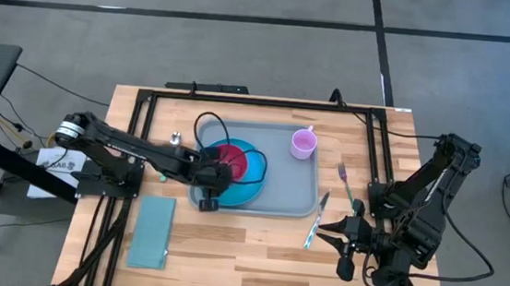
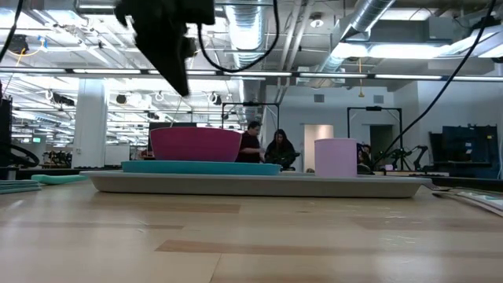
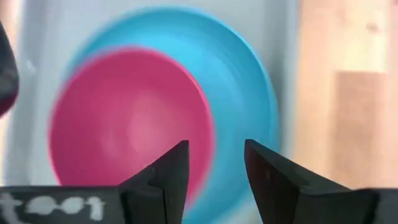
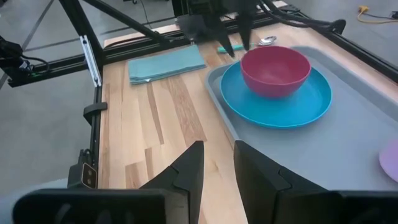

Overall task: Set up tray
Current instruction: Put the blue napkin on the gray tray to the left of the blue plate

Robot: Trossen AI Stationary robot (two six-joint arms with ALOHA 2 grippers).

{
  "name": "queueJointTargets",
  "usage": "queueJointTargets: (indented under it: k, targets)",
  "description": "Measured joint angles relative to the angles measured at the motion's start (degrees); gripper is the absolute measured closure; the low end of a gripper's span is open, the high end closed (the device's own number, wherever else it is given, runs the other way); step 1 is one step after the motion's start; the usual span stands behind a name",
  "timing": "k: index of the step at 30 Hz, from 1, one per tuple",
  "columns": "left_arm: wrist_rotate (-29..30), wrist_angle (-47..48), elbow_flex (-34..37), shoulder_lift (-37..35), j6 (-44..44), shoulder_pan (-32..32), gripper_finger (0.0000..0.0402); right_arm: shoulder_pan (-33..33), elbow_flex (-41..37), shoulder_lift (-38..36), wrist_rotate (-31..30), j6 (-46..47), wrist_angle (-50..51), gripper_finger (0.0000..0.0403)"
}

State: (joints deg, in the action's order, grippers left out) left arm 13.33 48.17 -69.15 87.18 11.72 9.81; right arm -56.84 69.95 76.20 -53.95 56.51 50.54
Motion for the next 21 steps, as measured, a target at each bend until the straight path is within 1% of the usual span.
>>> queueJointTargets:
  k: [3,5,9,11,14,19,21]
  targets:
    - [-4.69,10.18,-4.30,-0.01,10.01,1.48,0.0258,0.00,0.00,0.00,0.09,-0.02,0.00,0.0321]
    - [-6.57,17.66,-6.00,-0.02,16.29,3.37,0.0258,0.00,0.00,0.00,0.11,-0.06,0.00,0.0321]
    - [-10.58,30.54,-6.38,-0.04,26.59,9.19,0.0258,0.00,0.00,0.00,0.11,-0.17,0.33,0.0321]
    - [-10.72,34.28,-6.38,-0.04,32.58,13.19,0.0258,0.00,0.02,0.00,0.11,-0.18,0.39,0.0321]
    - [-5.89,34.95,-6.38,-0.04,40.89,19.84,0.0258,0.00,0.02,0.00,0.09,-1.45,0.37,0.0321]
    - [3.64,31.82,-6.26,0.30,56.00,29.99,0.0258,0.00,0.02,0.00,0.09,-2.97,0.29,0.0321]
    - [7.81,29.90,-5.21,0.57,62.29,33.25,0.0258,0.00,0.02,0.00,0.05,-2.98,0.17,0.0321]
